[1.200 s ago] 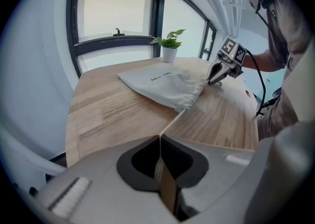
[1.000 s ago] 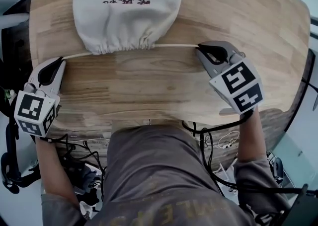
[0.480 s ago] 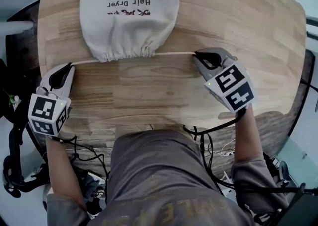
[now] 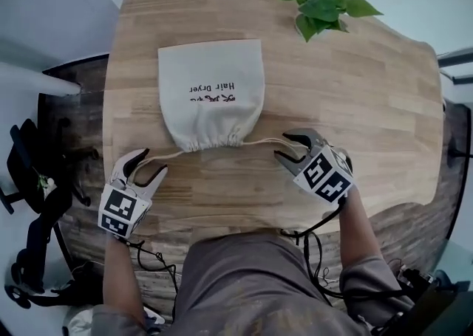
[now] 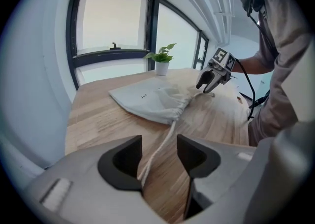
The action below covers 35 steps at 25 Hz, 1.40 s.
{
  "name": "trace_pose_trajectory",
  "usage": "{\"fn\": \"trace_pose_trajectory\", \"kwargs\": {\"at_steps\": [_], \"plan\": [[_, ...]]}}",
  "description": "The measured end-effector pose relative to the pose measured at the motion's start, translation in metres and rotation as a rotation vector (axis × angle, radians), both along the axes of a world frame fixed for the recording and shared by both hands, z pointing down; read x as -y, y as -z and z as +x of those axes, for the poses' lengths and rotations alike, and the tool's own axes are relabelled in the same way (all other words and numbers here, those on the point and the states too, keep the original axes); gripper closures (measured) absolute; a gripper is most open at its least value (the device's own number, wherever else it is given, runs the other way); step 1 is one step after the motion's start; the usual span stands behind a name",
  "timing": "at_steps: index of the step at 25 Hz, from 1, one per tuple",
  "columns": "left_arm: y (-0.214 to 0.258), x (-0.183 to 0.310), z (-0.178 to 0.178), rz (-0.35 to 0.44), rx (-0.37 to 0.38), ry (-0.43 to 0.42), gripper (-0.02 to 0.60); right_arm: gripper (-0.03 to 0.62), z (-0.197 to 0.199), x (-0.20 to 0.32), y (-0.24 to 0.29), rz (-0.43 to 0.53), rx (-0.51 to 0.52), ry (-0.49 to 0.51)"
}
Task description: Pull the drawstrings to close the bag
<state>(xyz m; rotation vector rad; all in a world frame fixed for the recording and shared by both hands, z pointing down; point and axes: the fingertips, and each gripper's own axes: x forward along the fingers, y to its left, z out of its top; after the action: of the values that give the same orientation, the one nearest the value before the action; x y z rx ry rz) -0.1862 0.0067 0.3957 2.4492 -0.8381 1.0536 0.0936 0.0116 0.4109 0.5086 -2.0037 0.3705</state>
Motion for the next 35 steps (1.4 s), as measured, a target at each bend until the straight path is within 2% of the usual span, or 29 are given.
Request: {"fn": "trace_pose_trajectory", "kwargs": {"at_steps": [4,11,19,31,35], "plan": [[0.002,0.007,0.017,0.030,0.005,-0.053,0.357,0.419,-0.030,0.009,0.013,0.077,0.047,0.098],[-0.019,0.001,0.033,-0.022,0.010,-0.127,0.359,0.445,-0.069,0.008,-0.005,0.049,0.066,0.204],[-0.031,-0.001,0.036,-0.039,0.008,-0.142,0.367,0.471,-0.077,0.007,-0.019,0.039,0.053,0.227],[-0.032,0.004,0.042,-0.003,0.044,-0.189,0.391,0.476,-0.079,0.009,-0.020,0.049,0.070,0.209],[-0.031,0.006,0.044,0.000,0.030,-0.182,0.442,0.482,-0.079,0.009,-0.019,0.047,0.075,0.207]]}}
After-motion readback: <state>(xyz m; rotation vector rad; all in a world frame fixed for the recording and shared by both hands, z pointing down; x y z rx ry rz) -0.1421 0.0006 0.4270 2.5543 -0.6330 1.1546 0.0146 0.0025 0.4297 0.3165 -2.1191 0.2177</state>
